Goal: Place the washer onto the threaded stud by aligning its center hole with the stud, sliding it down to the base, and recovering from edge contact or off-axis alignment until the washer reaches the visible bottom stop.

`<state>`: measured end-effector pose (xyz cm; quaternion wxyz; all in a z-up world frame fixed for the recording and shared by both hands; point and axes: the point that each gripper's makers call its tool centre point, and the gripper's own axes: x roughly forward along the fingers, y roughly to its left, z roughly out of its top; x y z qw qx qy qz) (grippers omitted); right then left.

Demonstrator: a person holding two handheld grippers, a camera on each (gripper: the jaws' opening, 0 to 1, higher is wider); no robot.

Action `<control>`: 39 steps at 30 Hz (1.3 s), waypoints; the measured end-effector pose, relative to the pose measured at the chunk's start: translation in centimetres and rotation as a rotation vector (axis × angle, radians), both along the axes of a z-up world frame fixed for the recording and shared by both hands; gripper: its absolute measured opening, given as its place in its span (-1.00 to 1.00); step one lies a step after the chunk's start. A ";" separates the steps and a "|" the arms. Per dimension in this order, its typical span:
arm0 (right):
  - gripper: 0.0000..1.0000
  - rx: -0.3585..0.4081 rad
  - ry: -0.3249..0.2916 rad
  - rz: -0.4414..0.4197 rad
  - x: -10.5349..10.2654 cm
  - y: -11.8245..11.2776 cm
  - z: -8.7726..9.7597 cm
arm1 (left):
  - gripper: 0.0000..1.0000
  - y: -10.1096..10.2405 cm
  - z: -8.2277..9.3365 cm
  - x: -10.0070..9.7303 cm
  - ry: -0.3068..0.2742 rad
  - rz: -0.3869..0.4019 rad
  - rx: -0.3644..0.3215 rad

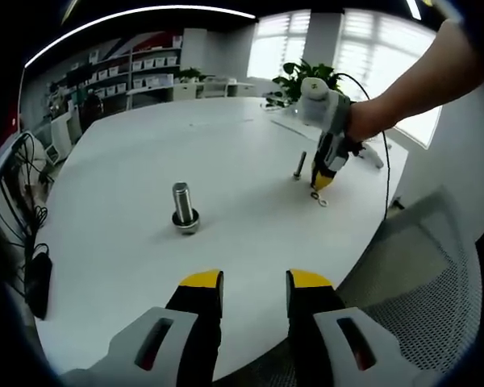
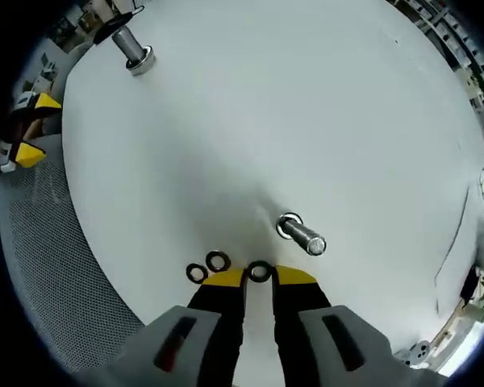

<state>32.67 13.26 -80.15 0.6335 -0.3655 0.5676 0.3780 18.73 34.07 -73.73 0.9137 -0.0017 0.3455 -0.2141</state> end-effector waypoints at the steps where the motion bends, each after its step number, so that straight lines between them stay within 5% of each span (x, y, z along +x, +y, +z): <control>1: -0.72 0.009 -0.003 0.001 0.0 -0.1 0.0 | -0.42 0.0 0.0 0.0 0.000 0.001 -0.001; 21: -0.72 0.124 -0.031 -0.068 0.1 -0.1 0.2 | -0.42 0.1 0.1 0.0 -0.004 0.008 -0.001; 39: -0.72 0.222 -0.152 -0.064 2.6 0.9 4.8 | -0.42 0.1 0.2 0.1 -0.012 0.010 -0.003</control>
